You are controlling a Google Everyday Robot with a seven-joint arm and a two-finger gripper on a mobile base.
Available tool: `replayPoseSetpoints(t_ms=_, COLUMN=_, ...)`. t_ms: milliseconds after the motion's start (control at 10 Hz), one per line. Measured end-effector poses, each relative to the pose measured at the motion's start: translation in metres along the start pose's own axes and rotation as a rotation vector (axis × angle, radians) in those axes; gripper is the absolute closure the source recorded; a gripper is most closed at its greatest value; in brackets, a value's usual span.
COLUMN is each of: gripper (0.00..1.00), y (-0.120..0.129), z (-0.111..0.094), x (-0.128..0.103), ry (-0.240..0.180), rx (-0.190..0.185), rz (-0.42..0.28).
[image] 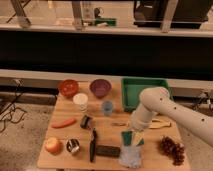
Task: Place sponge in red bowl
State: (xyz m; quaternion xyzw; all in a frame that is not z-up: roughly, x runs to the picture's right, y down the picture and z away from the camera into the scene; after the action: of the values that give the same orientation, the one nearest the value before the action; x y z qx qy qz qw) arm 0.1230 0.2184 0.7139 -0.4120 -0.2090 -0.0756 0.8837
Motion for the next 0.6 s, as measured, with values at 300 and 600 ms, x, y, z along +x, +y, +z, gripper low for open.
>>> replayPoseSetpoints(t_ms=300, gripper=0.87, y=-0.041, z=-0.016, x=-0.014, ry=0.010, rx=0.015, rz=-0.034)
replayPoseSetpoints(t_ms=600, gripper=0.87, y=-0.042, z=-0.017, x=-0.012, ry=0.012, rx=0.016, rz=-0.031)
